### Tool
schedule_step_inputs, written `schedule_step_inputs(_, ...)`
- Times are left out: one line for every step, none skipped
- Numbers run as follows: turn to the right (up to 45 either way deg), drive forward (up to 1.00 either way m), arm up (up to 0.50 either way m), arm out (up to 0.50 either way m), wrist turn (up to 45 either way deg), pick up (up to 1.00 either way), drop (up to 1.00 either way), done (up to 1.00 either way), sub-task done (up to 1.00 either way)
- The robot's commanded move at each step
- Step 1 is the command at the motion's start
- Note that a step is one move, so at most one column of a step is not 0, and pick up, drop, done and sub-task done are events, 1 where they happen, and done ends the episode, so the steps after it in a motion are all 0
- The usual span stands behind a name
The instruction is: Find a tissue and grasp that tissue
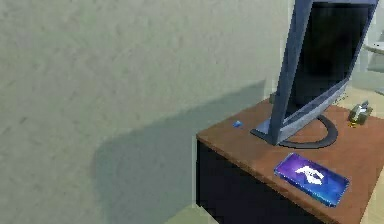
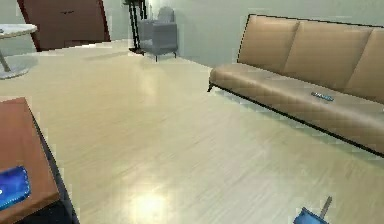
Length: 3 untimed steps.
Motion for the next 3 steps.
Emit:
schedule_step_inputs(45.0,0.00,0.00,0.00,0.0,0.00,0.00,0.00,0.00)
schedule_step_inputs(39.0,0.00,0.00,0.00,0.0,0.00,0.00,0.00,0.00)
schedule_step_inputs(0.0,0.95,0.00,0.00,0.0,0.00,0.00,0.00,0.00)
